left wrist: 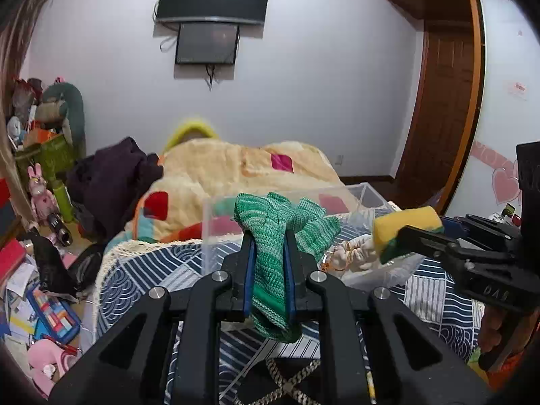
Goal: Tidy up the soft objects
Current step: 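Place green glove into box with left tool while right tool places sponge in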
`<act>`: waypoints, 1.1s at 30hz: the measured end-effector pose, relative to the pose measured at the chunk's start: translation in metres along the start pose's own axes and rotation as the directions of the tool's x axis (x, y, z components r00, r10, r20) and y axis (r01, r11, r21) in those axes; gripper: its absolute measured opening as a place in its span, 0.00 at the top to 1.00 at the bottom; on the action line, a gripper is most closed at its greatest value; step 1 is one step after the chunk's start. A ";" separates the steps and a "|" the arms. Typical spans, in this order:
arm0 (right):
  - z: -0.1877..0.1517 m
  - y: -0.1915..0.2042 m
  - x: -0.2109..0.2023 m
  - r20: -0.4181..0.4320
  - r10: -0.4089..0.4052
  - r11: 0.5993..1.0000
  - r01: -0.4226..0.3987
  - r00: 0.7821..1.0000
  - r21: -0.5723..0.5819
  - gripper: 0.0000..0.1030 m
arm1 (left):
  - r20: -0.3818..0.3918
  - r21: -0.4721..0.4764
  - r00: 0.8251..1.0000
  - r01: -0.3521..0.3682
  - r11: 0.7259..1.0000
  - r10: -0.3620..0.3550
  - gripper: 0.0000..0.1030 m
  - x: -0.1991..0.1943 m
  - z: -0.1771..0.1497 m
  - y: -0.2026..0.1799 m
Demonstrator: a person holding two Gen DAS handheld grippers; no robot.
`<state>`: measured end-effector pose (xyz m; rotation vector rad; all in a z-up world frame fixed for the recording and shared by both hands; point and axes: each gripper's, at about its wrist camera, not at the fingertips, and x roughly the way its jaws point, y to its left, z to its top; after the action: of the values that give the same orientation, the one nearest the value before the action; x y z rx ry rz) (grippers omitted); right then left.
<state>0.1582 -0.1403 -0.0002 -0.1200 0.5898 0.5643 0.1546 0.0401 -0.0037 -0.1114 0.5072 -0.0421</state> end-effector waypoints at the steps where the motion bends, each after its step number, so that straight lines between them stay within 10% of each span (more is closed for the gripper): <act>1: 0.002 0.000 0.003 -0.006 -0.003 1.000 0.003 1.000 -0.007 0.61 | -0.011 -0.003 1.000 -0.006 1.000 0.006 0.86 0.007 0.000 0.000; 15: -0.003 -0.002 0.050 -0.147 -0.058 0.998 0.056 0.987 -0.016 0.57 | -0.169 0.064 0.986 0.015 0.998 -0.004 0.85 0.071 -0.010 -0.015; 24: -0.002 0.005 0.026 -0.091 -0.125 0.989 0.118 0.988 -0.088 0.37 | -0.186 0.064 0.983 0.018 0.998 -0.005 0.43 0.059 -0.015 -0.016; 33: 0.000 0.000 -0.028 0.022 -0.093 0.994 0.094 0.995 -0.060 0.19 | -0.066 0.085 0.998 -0.018 0.996 0.024 0.26 -0.007 -0.012 -0.011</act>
<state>0.1389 -0.1533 0.0151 -0.1991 0.5460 0.4922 0.1423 0.0288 -0.0098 -0.0215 0.5726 -0.0466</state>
